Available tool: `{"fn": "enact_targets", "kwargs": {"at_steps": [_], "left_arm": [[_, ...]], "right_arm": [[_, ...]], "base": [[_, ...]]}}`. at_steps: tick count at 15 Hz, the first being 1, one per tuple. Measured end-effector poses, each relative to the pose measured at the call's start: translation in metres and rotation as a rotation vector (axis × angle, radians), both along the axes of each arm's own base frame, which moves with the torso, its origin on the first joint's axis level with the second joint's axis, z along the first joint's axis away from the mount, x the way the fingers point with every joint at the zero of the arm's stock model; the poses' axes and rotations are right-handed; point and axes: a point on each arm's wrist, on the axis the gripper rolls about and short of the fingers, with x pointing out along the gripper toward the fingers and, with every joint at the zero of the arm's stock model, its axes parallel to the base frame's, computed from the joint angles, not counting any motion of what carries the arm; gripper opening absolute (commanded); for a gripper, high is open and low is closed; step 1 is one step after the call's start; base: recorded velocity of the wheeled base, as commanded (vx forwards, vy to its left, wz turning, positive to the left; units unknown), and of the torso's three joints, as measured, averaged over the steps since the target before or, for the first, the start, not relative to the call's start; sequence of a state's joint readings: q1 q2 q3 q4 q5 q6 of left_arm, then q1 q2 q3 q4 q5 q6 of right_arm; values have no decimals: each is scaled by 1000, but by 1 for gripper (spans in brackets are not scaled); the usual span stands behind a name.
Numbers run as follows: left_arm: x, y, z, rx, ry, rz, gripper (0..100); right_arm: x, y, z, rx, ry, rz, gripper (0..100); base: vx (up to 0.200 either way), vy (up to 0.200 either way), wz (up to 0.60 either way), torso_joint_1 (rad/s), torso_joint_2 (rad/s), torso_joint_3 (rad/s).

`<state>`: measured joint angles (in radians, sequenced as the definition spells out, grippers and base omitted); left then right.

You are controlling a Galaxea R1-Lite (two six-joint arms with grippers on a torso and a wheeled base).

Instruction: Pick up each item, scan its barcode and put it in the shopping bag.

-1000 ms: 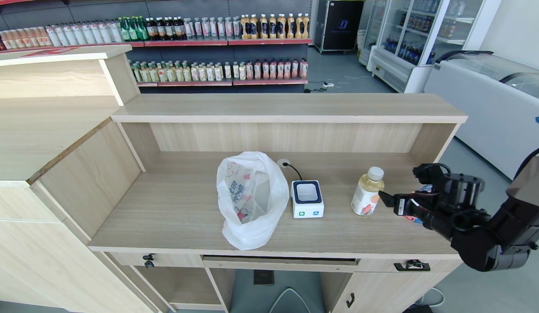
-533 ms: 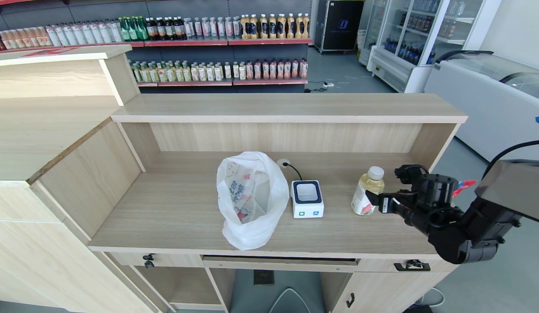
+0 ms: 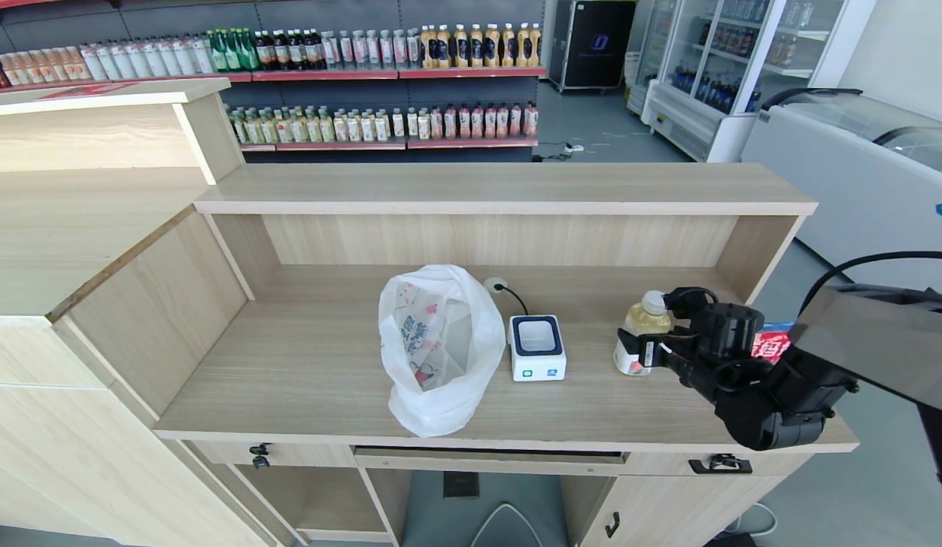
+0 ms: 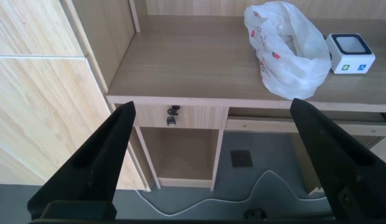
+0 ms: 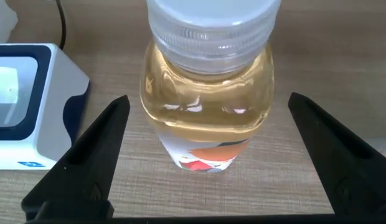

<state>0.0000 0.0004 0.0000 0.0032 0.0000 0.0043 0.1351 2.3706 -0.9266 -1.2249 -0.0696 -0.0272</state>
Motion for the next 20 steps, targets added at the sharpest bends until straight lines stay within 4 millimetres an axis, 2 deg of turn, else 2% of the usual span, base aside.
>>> {"fn": "enact_targets", "kwargs": {"at_steps": [7,20], "left_arm": [[0,0,0,0,0,0,100],[0,0,0,0,0,0,100]], "right_arm": [[17,12,-10,11,-30,19,100],[38,18,-27,11,-70,29,100]], "base": [[0,0,0,0,0,0],[0,0,0,0,0,0]]}}
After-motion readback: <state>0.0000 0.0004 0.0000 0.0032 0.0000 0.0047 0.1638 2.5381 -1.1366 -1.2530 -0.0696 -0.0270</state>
